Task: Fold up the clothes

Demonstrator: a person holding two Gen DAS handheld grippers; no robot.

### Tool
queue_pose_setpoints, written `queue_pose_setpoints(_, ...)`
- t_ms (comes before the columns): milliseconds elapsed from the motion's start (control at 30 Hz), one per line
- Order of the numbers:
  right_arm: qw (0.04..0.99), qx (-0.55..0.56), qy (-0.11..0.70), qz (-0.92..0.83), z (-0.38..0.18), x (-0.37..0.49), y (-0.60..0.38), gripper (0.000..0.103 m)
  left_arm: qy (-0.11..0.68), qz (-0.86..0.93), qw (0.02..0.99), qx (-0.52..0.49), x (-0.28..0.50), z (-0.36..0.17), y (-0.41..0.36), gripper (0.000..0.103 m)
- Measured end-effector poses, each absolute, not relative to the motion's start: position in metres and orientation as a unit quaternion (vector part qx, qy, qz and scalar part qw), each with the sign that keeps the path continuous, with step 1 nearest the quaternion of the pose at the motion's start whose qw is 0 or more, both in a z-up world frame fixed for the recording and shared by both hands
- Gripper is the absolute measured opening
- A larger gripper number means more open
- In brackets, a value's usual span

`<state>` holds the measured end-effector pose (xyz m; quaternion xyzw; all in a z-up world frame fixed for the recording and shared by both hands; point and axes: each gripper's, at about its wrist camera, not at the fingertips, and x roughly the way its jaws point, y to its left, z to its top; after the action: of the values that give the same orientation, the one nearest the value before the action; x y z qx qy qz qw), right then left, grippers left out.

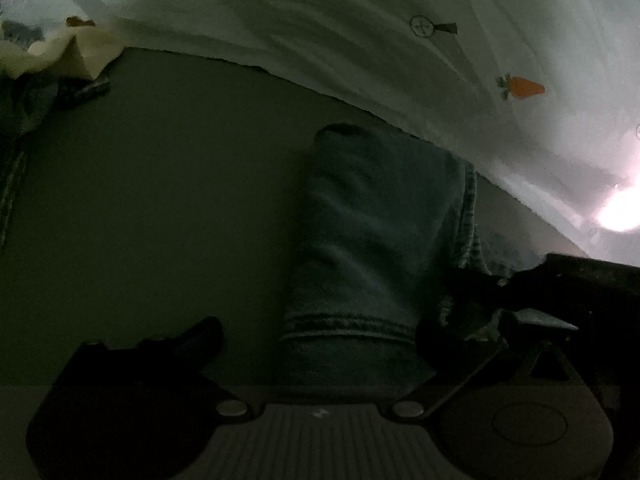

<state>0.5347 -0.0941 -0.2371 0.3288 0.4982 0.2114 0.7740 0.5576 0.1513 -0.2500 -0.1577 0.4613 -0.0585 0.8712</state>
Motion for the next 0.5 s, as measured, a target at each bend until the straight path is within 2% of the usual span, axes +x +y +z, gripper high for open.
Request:
queue_pose_setpoints(200,0.819,0.273,0.453,0.224,-0.219,0.525,-0.088,0.008,0.479,-0.037,0.861,-0.168,0.562,-0.245,0.154,0.101)
queue_pose_setpoints(500,0.892,0.194,0.35,0.212,-0.17,0.508,-0.135,0.006,0.477,-0.047,0.866,-0.14,0.55,-0.229,0.137,0.101)
